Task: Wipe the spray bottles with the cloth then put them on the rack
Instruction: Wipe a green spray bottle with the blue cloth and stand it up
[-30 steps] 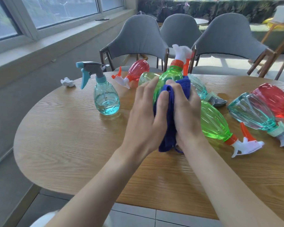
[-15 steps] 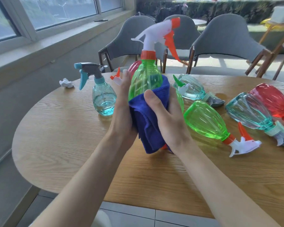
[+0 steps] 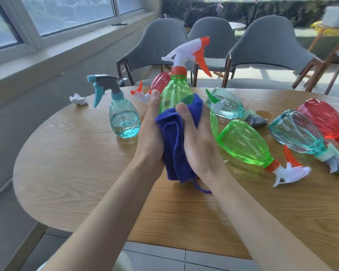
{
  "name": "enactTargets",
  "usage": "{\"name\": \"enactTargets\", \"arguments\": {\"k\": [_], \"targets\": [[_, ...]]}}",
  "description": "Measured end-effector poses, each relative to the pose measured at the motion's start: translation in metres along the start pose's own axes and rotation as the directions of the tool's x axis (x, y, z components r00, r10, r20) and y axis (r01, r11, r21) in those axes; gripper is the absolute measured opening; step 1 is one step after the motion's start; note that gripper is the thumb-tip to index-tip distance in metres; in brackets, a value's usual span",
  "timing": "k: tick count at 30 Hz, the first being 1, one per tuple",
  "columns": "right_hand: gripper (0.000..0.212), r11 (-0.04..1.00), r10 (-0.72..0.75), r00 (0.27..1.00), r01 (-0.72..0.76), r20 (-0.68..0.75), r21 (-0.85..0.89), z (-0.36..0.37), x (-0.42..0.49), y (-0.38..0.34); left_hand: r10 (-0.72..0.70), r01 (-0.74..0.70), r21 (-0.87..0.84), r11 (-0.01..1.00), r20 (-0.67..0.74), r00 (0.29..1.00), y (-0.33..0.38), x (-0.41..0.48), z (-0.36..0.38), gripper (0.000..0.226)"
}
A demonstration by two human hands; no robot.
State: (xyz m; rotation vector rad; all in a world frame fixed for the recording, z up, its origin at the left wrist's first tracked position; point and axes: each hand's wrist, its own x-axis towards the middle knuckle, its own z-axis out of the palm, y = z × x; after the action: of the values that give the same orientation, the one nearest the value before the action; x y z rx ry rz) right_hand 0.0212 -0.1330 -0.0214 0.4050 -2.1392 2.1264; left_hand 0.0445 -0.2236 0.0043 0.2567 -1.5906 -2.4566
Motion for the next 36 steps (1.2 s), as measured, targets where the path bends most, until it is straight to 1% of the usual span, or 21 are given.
{"name": "enactTargets", "arguments": {"k": [2,4,5,7,8,10,13,14,16,17,18,20,22,23,25,27,29,31,33,35,36], "targets": [[0.064,0.999,-0.028,0.999,0.03,0.041,-0.035,0.0,-0.001,0.006,-0.029,0.031,-0.061,0.998,0.031,0.999,0.005,-0.003,-0.002,0.062],[0.067,1.0,-0.002,0.999,0.003,0.039,-0.018,-0.003,0.002,0.004,-0.039,0.042,-0.063,0.997,0.051,0.998,0.002,-0.005,-0.003,0.064],[0.062,1.0,0.015,1.0,-0.015,0.027,0.0,-0.005,0.003,0.003,-0.046,0.048,-0.035,0.998,0.063,0.997,0.0,-0.007,-0.002,0.065],[0.044,0.999,0.034,0.999,-0.034,-0.008,0.04,-0.01,0.006,-0.003,-0.05,0.049,0.012,0.999,0.078,0.996,-0.004,-0.007,0.0,0.064],[0.037,0.997,0.046,0.999,-0.045,-0.016,0.058,-0.012,0.006,-0.007,-0.039,0.036,0.046,0.998,0.075,0.996,-0.004,-0.008,0.001,0.063],[0.032,0.995,0.071,0.997,-0.069,-0.03,0.073,-0.014,0.007,-0.011,-0.013,0.006,0.144,0.989,0.045,0.999,-0.005,-0.004,0.002,0.062],[0.03,0.99,0.112,0.991,-0.105,-0.075,0.091,-0.017,0.009,-0.014,0.02,-0.034,0.326,0.945,0.047,0.999,-0.009,0.008,-0.002,0.076],[0.03,0.989,0.117,0.989,-0.108,-0.093,0.102,-0.018,0.009,-0.015,0.055,-0.067,0.376,0.924,0.044,0.998,-0.011,0.012,-0.005,0.075],[0.03,0.993,0.104,0.989,-0.097,-0.108,0.072,-0.02,0.011,-0.015,0.142,-0.134,0.429,0.893,0.014,0.99,-0.012,0.015,-0.006,0.052],[0.03,0.997,0.076,0.991,-0.074,-0.107,0.025,-0.02,0.01,-0.015,0.165,-0.154,0.429,0.89,0.011,0.986,-0.013,0.016,-0.006,0.045],[0.029,0.999,0.028,0.994,-0.032,-0.105,-0.033,-0.018,0.009,-0.014,0.174,-0.165,0.414,0.895,0.017,0.985,-0.012,0.016,-0.006,0.044],[0.03,0.969,-0.145,0.985,0.122,-0.094,-0.214,-0.013,0.005,-0.007,0.104,-0.104,0.349,0.931,0.021,0.994,-0.01,0.015,-0.005,0.052],[0.047,0.879,-0.304,0.953,0.275,-0.013,-0.389,-0.006,-0.001,-0.001,-0.019,0.015,0.198,0.98,0.015,1.0,-0.003,0.012,-0.007,0.06],[0.054,0.839,-0.347,0.937,0.326,0.035,-0.436,-0.004,-0.002,0.002,-0.055,0.052,0.139,0.989,0.021,0.998,0.001,0.011,-0.009,0.058],[0.062,0.792,-0.383,0.917,0.386,0.108,-0.472,-0.005,-0.002,0.004,-0.068,0.062,0.111,0.992,0.05,0.996,0.007,0.009,-0.013,0.051],[0.062,0.831,-0.341,0.932,0.361,0.124,-0.423,-0.009,0.001,0.003,-0.054,0.046,0.106,0.993,0.074,0.996,0.007,0.008,-0.015,0.046],[0.057,0.916,-0.229,0.966,0.256,0.123,-0.308,-0.013,0.005,-0.002,-0.02,0.011,0.12,0.993,0.077,0.997,0.006,0.006,-0.014,0.039],[0.044,0.98,-0.113,0.987,0.13,0.118,-0.15,-0.018,0.006,-0.009,0.028,-0.043,0.161,0.986,0.092,0.995,0.004,0.006,-0.014,0.037],[0.036,1.0,-0.013,0.994,0.011,0.104,0.022,-0.021,0.005,-0.016,0.057,-0.085,0.205,0.975,0.142,0.988,0.003,0.003,-0.013,0.037],[0.04,0.99,0.058,0.995,-0.067,0.08,0.121,-0.025,0.004,-0.02,0.057,-0.099,0.213,0.972,0.193,0.979,0.003,0.002,-0.013,0.035],[0.044,0.987,0.071,0.995,-0.081,0.072,0.136,-0.026,0.004,-0.02,0.058,-0.103,0.217,0.971,0.203,0.977,0.003,0.002,-0.013,0.035]]}}
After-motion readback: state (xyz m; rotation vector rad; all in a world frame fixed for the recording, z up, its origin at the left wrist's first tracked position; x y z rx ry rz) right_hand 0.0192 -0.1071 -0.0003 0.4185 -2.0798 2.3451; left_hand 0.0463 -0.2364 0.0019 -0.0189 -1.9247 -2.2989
